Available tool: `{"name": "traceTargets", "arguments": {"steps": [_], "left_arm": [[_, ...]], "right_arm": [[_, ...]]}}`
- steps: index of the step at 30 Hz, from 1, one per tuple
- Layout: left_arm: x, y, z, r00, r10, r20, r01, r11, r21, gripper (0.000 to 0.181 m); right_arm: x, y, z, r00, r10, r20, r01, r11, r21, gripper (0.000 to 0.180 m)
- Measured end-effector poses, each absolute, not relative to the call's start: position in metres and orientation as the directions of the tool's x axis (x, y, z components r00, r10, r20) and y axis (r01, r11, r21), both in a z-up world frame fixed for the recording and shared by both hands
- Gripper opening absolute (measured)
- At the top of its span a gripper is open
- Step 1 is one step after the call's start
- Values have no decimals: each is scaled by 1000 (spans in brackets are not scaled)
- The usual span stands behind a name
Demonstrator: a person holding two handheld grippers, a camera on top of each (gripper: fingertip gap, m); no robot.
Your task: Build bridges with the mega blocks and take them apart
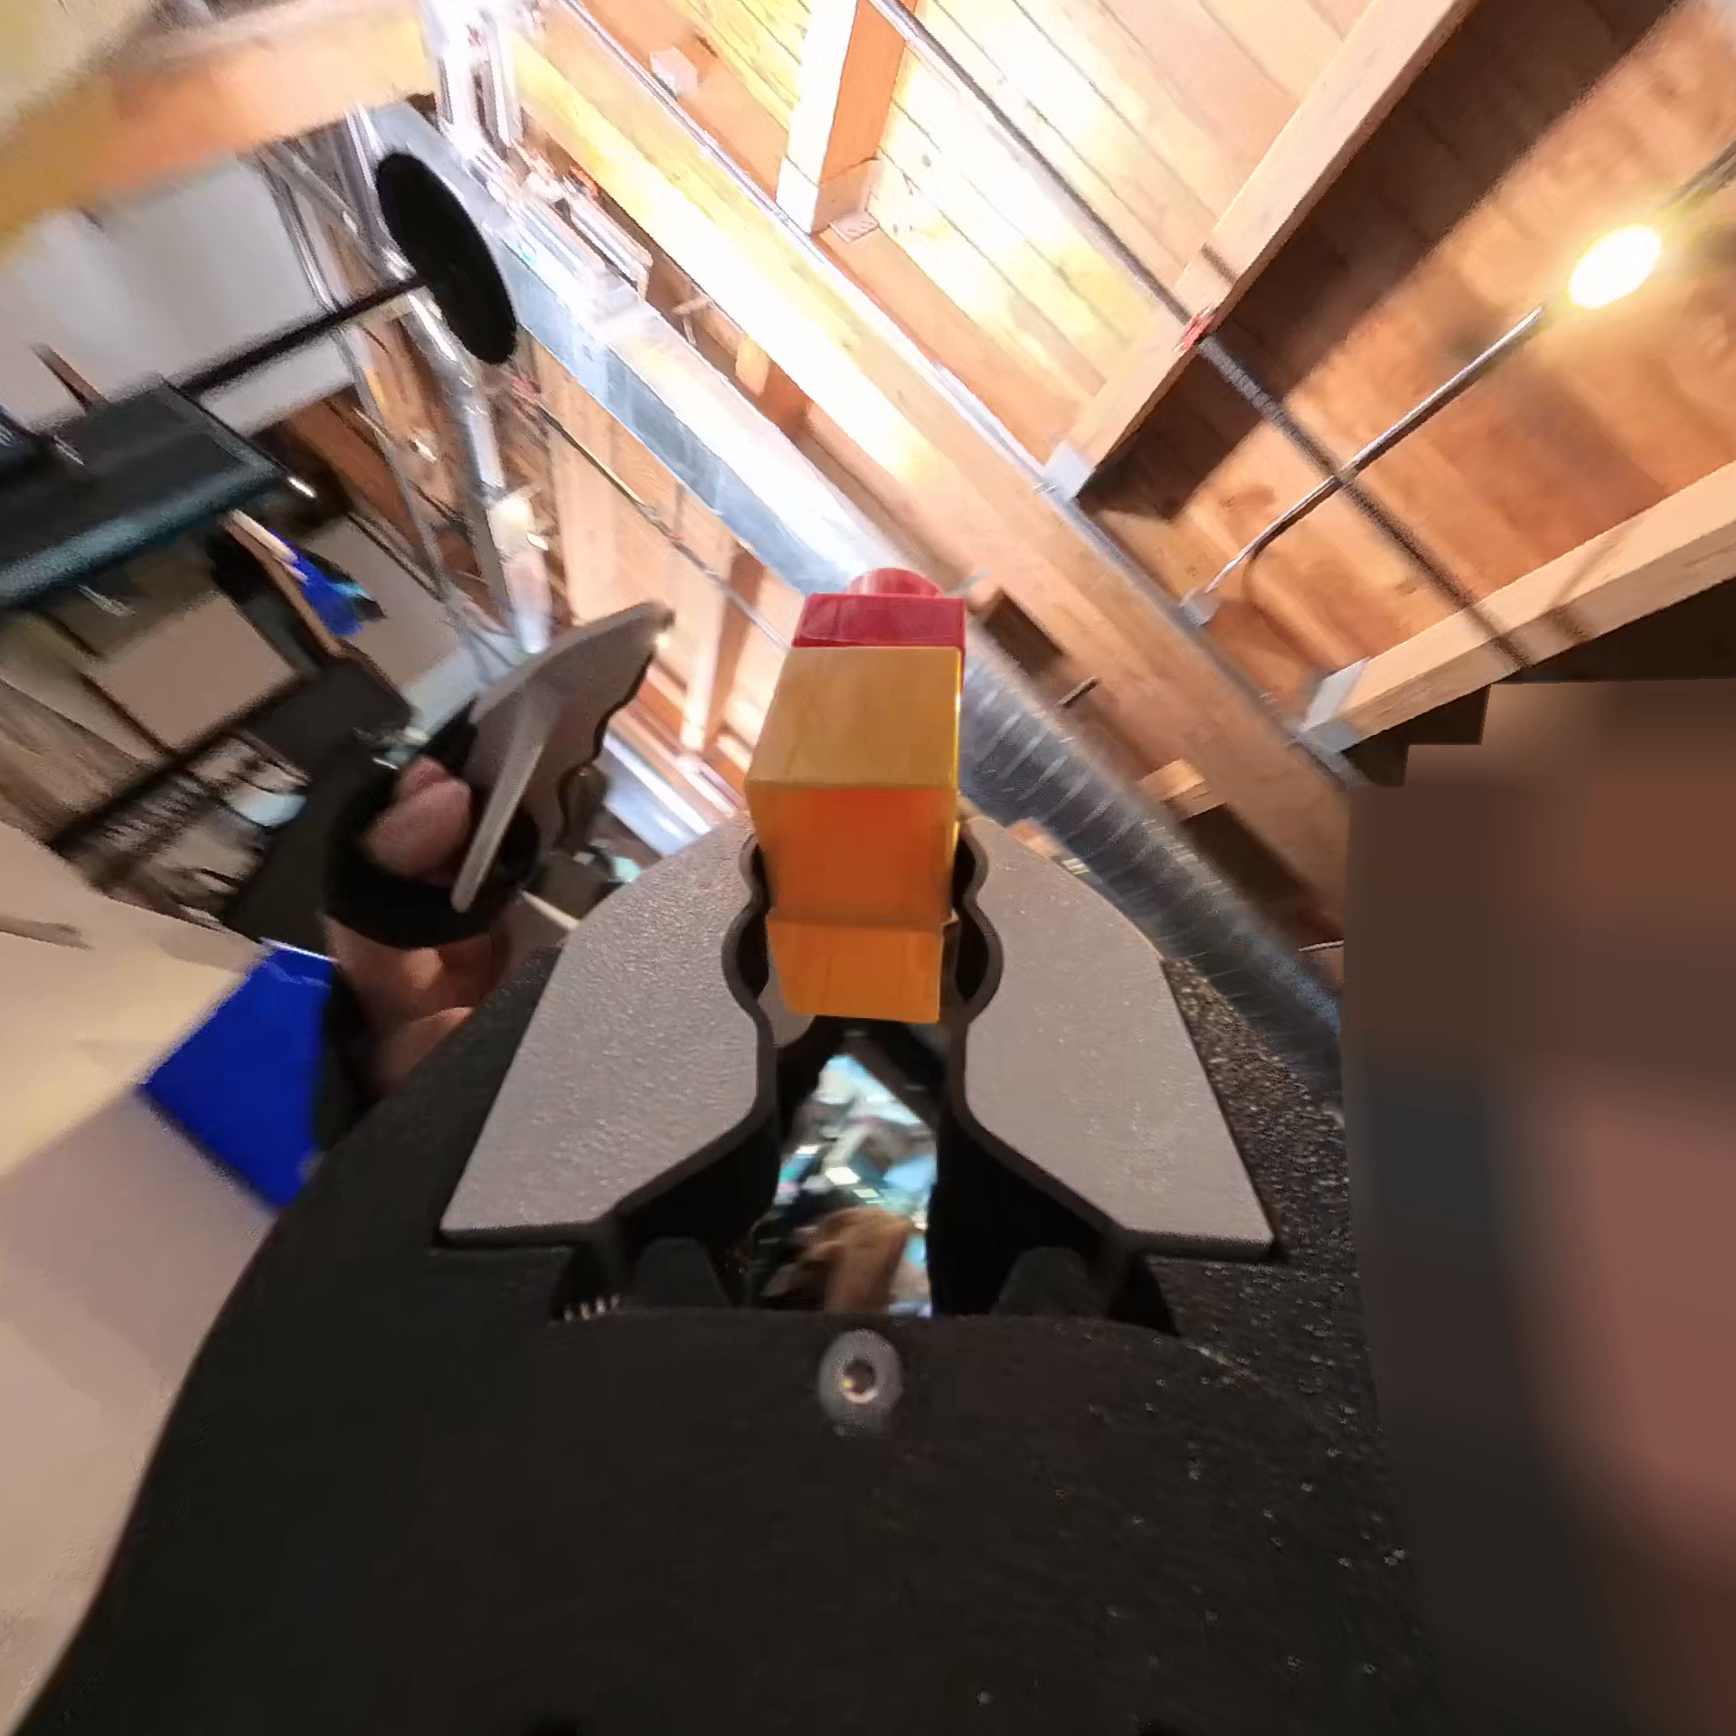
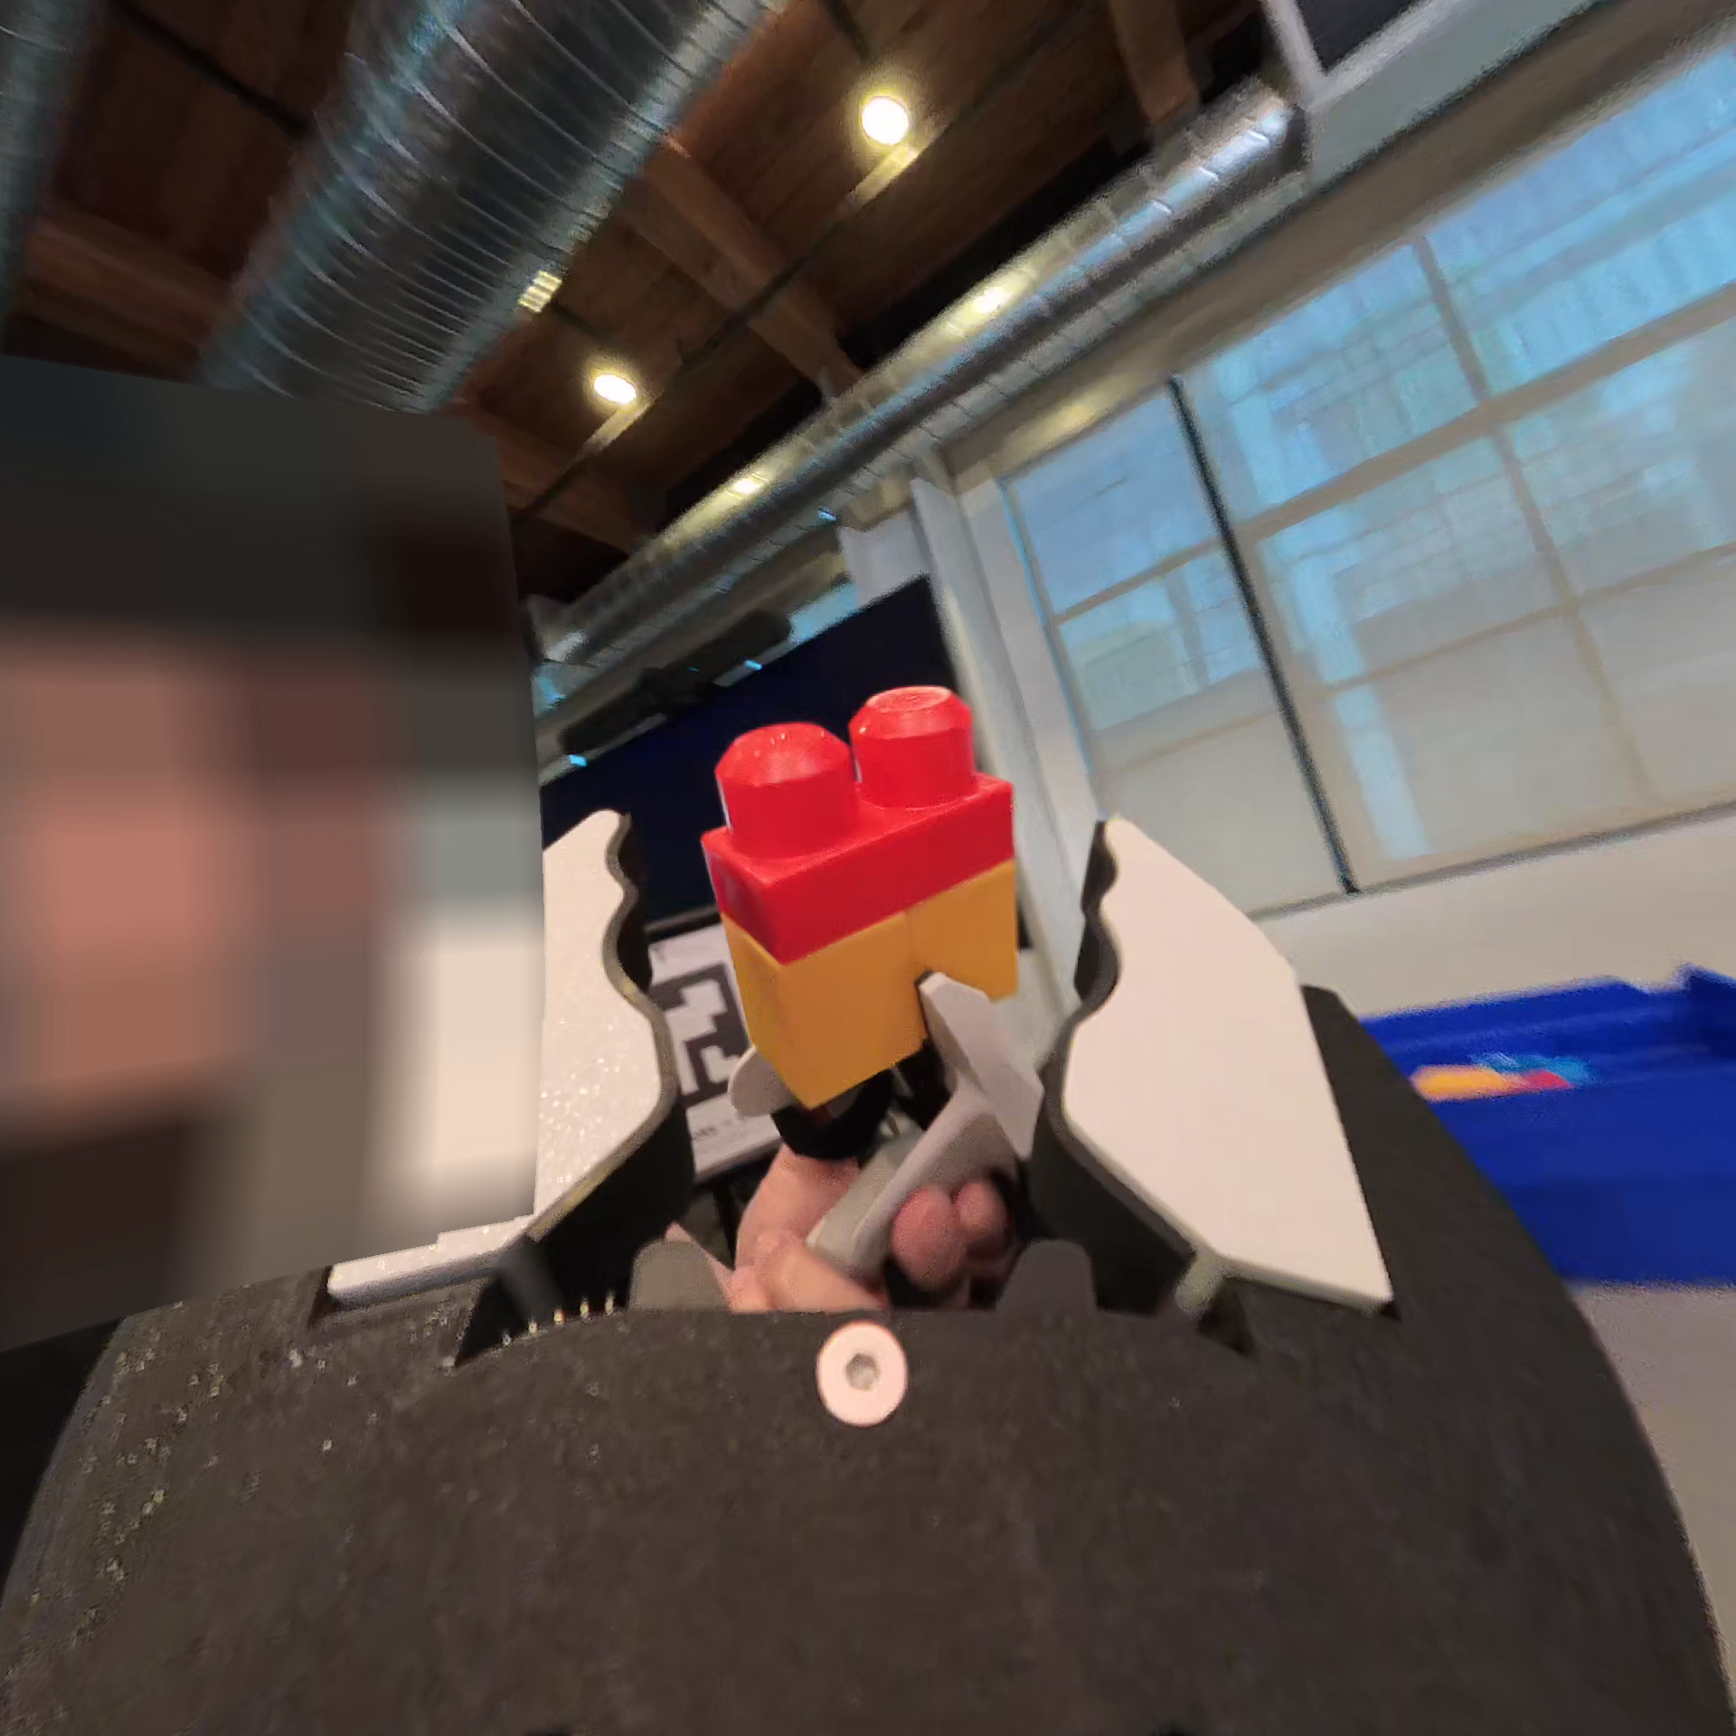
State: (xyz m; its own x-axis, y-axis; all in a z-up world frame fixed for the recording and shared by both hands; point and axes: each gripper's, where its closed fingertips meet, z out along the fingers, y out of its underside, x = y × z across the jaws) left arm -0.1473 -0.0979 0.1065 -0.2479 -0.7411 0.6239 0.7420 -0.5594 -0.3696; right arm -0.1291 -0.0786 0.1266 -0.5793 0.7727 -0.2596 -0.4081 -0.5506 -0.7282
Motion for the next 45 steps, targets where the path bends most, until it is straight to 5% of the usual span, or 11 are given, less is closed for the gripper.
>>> {"name": "traceTargets", "arguments": {"steps": [1, 7, 13, 20, 34, 45], "left_arm": [[-152, -96, 103, -164, -766, 621, 752, -505, -425, 37], [-167, -90, 82, 255, -801, 541, 683, -247, -688, 36], [-160, -84, 69, 185, -775, 605, 682, -342, -647, 36], [-155, -86, 69, 178, -786, 593, 630, -372, -681, 36], [-143, -89, 52, 204, -797, 569, 491, -419, -763, 35], [-137, -91, 48, 190, -803, 564, 436, -446, -782, 34]], "right_arm": [[-128, -70, 123, -523, 797, -303, -388, -539, -747, 88], [-125, -54, 114, -250, 871, -423, -98, -457, -884, 81], [-147, -82, 50, -74, 860, -504, 331, -456, -826, 75], [-142, -84, 57, -150, 817, -557, 202, -526, -826, 33], [-132, -78, 57, -131, 851, -508, 65, -504, -861, 33], [-127, -82, 53, -92, 867, -489, 119, -478, -870, 33]]}}
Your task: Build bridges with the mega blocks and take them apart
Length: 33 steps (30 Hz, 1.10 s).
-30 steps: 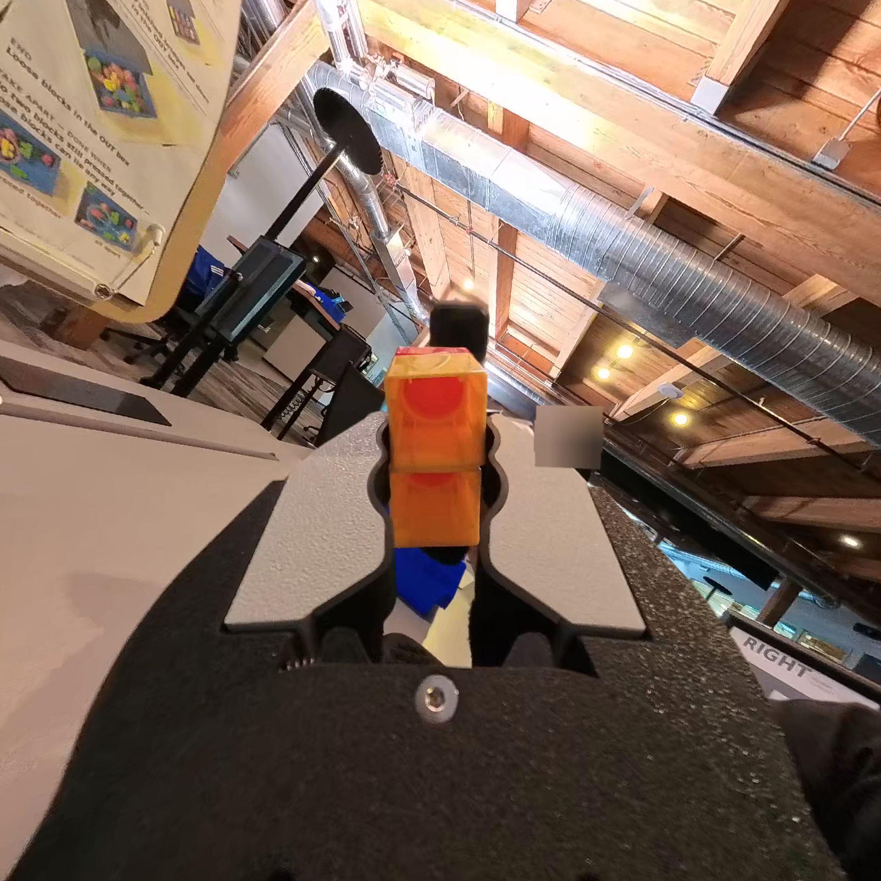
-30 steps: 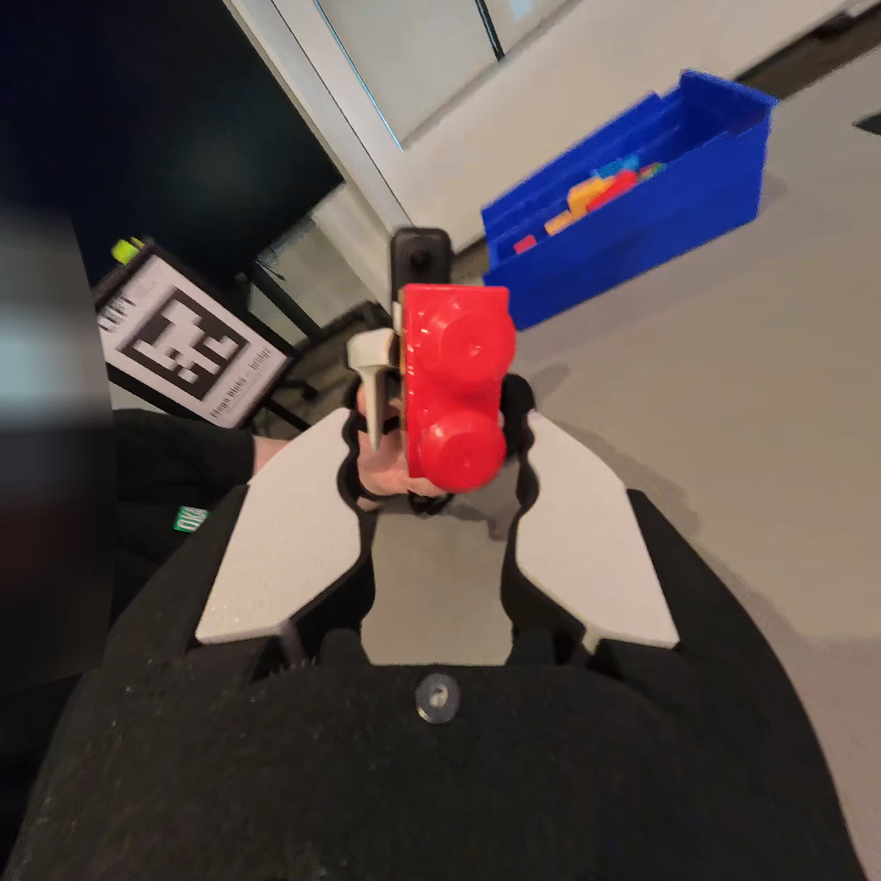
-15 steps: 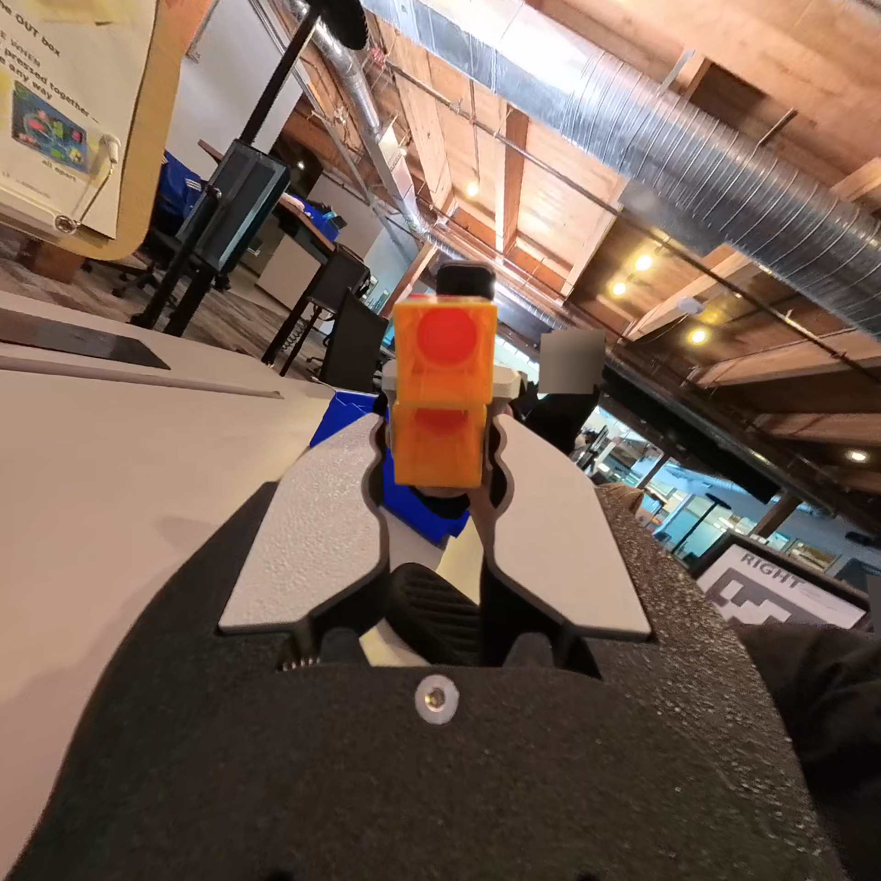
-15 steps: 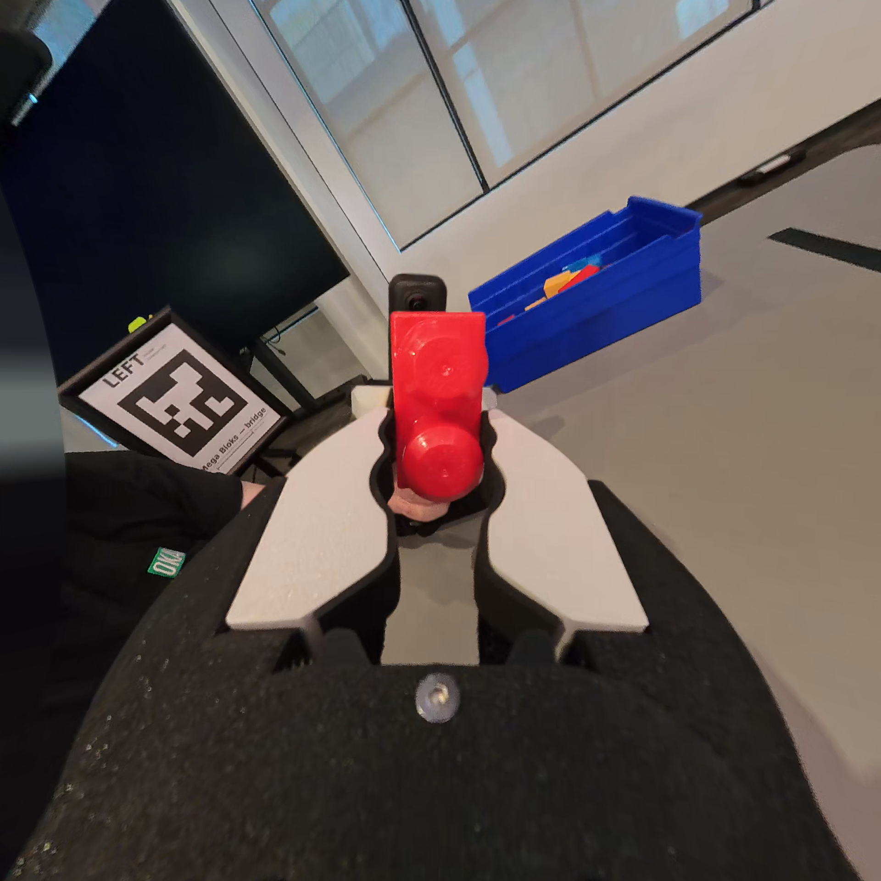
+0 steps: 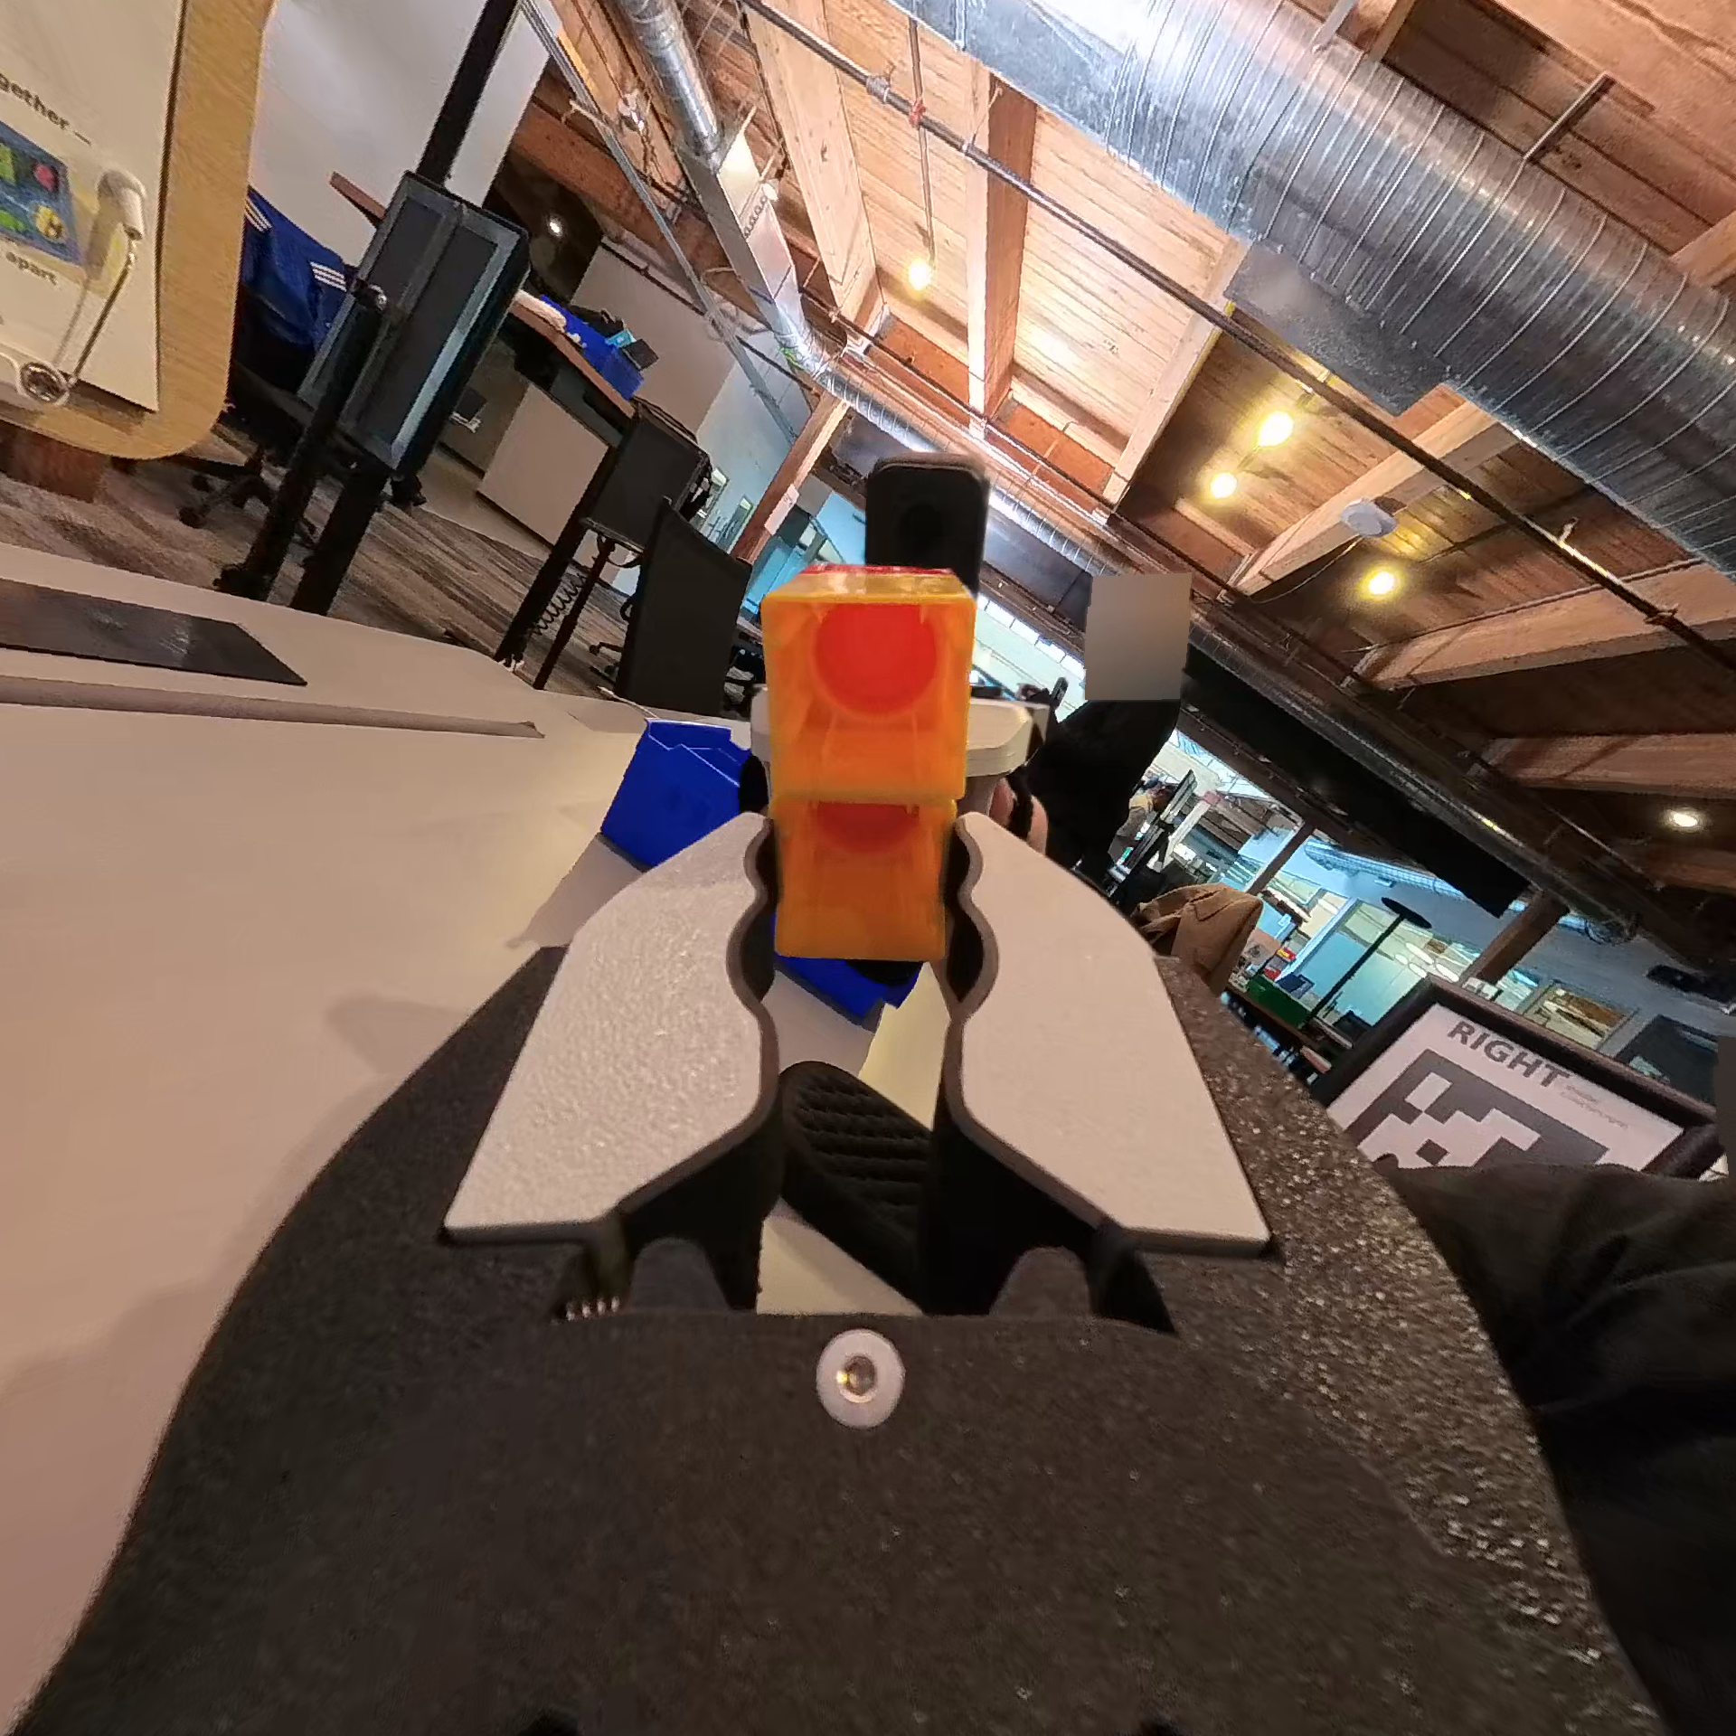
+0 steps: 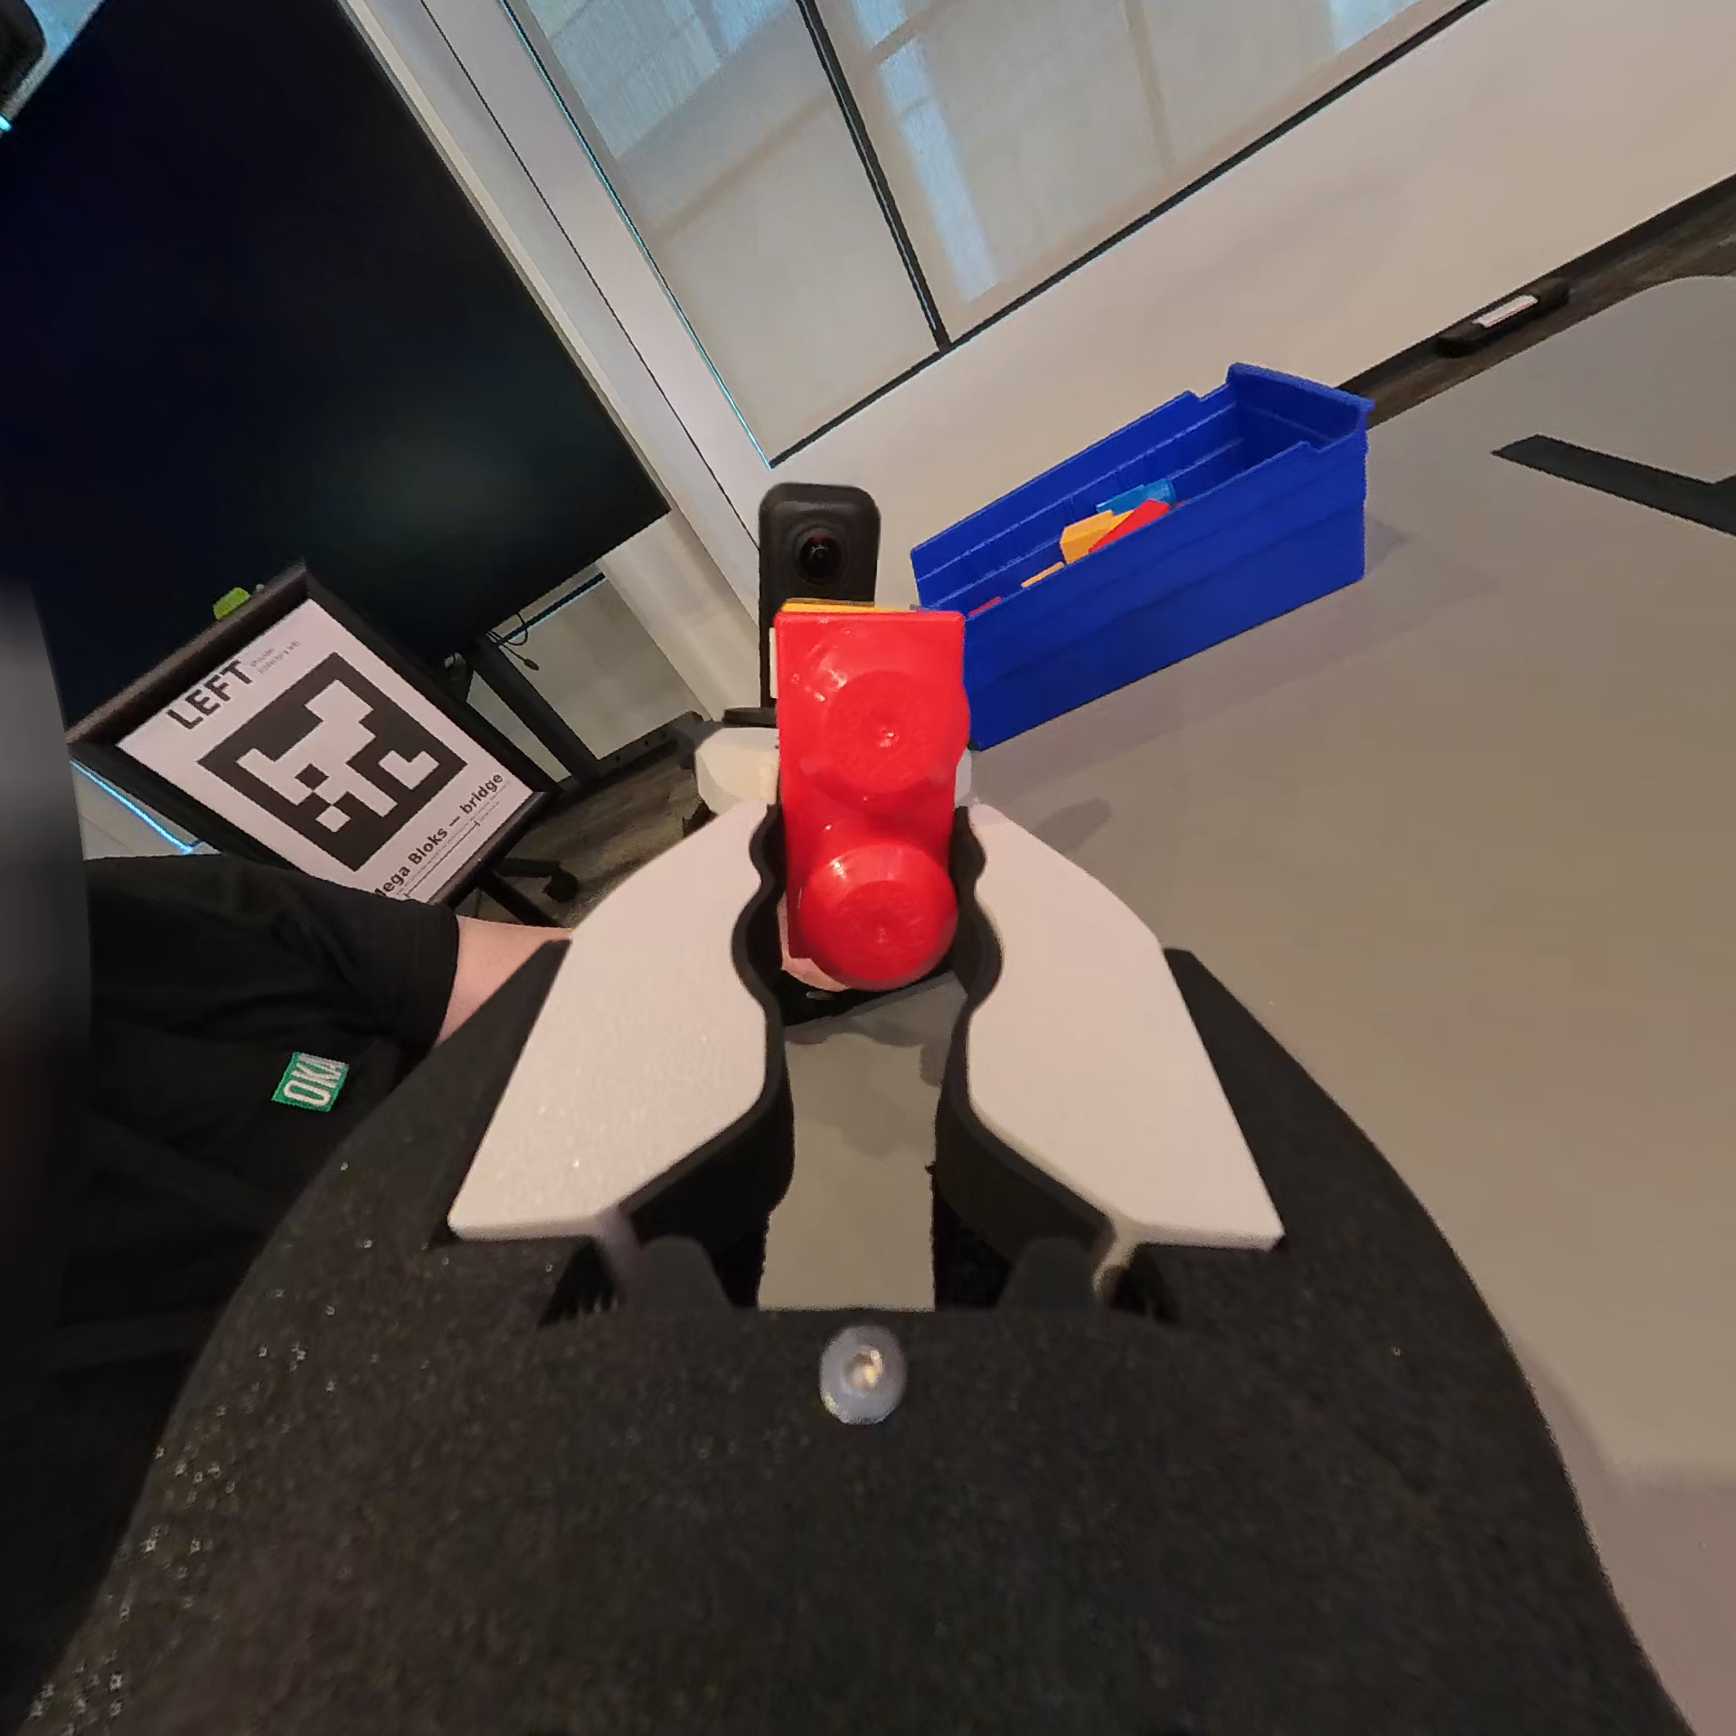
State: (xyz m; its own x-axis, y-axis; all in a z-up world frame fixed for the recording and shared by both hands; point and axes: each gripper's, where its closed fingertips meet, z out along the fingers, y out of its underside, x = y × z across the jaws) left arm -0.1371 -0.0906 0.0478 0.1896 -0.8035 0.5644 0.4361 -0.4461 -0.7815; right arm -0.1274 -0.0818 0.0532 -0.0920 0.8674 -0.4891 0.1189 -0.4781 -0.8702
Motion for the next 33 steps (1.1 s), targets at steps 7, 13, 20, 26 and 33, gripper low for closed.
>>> {"name": "traceTargets", "arguments": {"steps": [7, 13, 20, 26, 33], "left_arm": [[-137, -90, 58, 184, -812, 554, 429, -441, -788, 54], [-151, -81, 71, 184, -820, 542, 469, -412, -781, 45], [-147, -83, 73, 119, -818, 563, 477, -450, -755, 34], [-143, -85, 69, 151, -823, 547, 447, -437, -780, 34], [-136, -88, 58, 183, -830, 527, 395, -429, -812, 34]], "right_arm": [[-124, -82, 55, -98, 871, -482, 80, -476, -876, 33], [-122, -84, 53, -105, 876, -470, 65, -465, -883, 33], [-126, -86, 60, -112, 885, -451, 43, -450, -892, 34], [-130, -83, 65, -99, 877, -471, 20, -471, -882, 34], [-127, -82, 63, -95, 869, -485, 34, -484, -874, 34]]}}
